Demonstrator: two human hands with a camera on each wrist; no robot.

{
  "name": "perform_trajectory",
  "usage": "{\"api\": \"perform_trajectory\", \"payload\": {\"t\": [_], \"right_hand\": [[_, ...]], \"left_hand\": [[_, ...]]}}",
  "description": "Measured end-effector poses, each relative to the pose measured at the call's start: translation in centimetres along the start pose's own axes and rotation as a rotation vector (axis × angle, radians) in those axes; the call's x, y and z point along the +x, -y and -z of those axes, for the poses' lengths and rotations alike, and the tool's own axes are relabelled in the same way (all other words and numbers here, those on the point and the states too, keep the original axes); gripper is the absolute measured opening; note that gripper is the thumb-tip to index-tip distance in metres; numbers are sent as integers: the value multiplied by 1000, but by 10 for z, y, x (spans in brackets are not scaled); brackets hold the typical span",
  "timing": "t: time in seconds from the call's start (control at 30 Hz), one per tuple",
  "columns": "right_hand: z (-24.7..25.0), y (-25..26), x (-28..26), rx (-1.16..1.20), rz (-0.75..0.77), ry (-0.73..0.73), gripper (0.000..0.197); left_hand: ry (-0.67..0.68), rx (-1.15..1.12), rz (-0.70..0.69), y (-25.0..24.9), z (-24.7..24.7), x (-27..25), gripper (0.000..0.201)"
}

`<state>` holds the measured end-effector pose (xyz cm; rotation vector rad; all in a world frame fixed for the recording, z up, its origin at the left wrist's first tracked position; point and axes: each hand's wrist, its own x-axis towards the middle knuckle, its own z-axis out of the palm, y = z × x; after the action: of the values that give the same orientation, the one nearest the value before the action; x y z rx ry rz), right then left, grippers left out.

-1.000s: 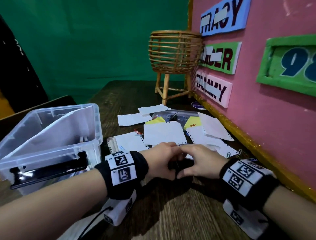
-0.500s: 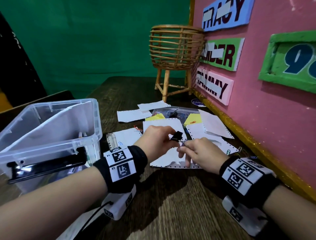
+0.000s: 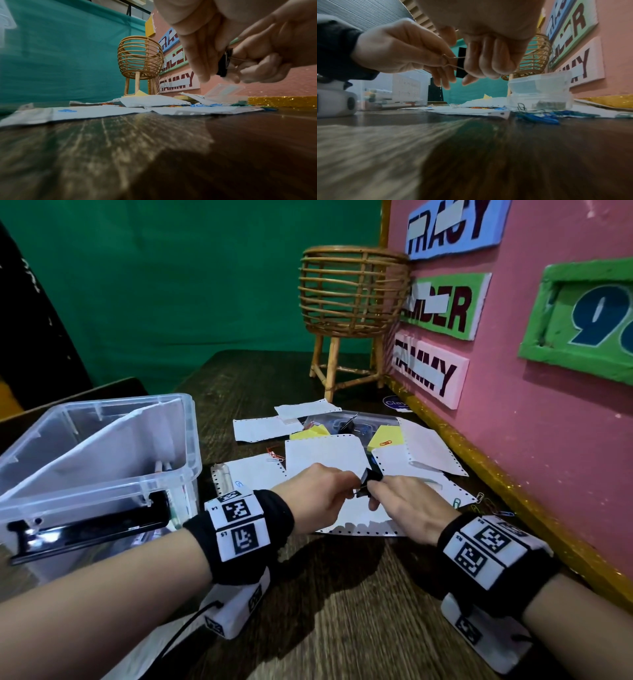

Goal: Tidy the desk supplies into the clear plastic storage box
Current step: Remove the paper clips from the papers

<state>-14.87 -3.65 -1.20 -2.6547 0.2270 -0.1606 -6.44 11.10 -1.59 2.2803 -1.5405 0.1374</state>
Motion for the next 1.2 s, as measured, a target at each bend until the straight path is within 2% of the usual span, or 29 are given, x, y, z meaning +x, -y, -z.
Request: {"api": "perform_trajectory", "payload": {"t": [0.07,0.13,0.27,0.37,0.47,0.73,0.9,0.97,1.03,1.1,1.2], "right_hand": [[2,2,-3,35,-8,6,72],[3,3,-4,20,-6,7,68],[2,3,-4,8,-32,64,53],[2,6,-4,20,-53,76,33],[3,10,-4,-45,-38,86,22],[-2,4,1,-357,41,105,29],[-2,-4,6,-522,-15,5,36],[-2,-6,7,-546,-58,-22,37],[-1,-6,8,-522,-90,-102,36],[0,-7,9,-490,-107,-184,34],[5,-8,12,-444,-132,-235,36]], "left_hand": [[-49,-31,-21,-1,0,-1,21],[-75,-21,-15,-3,0,1,21],[-31,23,87,-3,0,2,32],[0,68,54,-5,-1,1,38],[16,87,36,-6,-1,1,35],[116,108,46,-10,-4,17,20],[161,82,60,-5,-12,37,22],[186,91,109,-2,-16,48,31],[158,46,240,9,-17,63,43],[104,-7,356,22,-16,79,40],[109,65,406,40,-18,103,36]]}}
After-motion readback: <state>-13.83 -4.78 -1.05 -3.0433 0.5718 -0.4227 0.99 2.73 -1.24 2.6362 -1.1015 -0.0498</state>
